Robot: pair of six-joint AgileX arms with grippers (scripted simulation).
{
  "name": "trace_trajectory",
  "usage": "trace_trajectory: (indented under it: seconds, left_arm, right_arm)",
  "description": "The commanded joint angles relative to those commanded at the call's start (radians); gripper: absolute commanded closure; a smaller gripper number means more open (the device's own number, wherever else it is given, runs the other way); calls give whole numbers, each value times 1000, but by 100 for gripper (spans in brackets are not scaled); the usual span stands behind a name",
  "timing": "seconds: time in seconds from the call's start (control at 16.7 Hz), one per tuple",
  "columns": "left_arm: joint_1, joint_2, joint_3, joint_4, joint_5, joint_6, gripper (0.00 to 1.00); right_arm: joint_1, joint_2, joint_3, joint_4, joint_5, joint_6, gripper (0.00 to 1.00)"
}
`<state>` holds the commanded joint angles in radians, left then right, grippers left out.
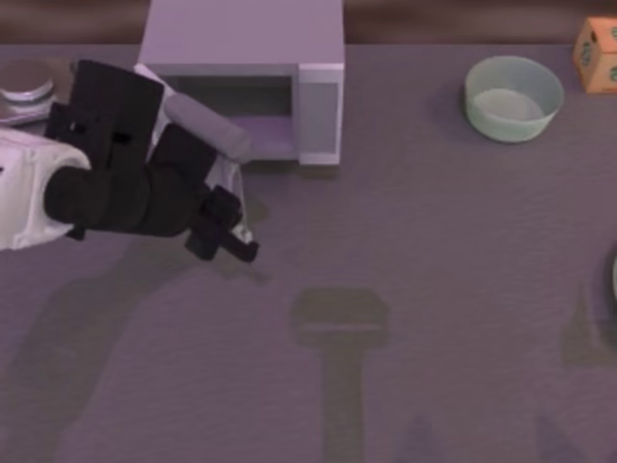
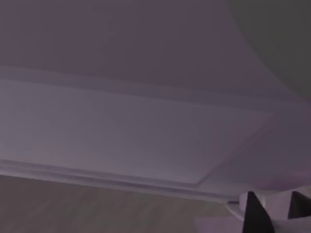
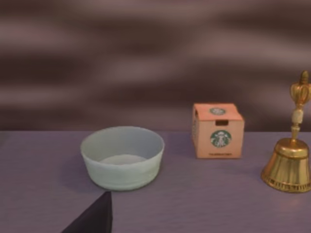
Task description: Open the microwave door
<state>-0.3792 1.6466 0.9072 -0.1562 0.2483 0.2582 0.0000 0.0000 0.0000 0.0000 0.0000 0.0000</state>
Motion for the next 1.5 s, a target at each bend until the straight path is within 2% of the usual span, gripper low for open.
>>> trace_trajectory:
  seconds: [1.32, 1.5]
  left_arm:
    - [0, 0, 0, 0, 0, 0, 100]
    - [1, 2, -4, -9, 16, 10, 100]
  right_arm:
    - [0, 0, 0, 0, 0, 0, 0]
    - [0, 0, 0, 0, 0, 0, 0]
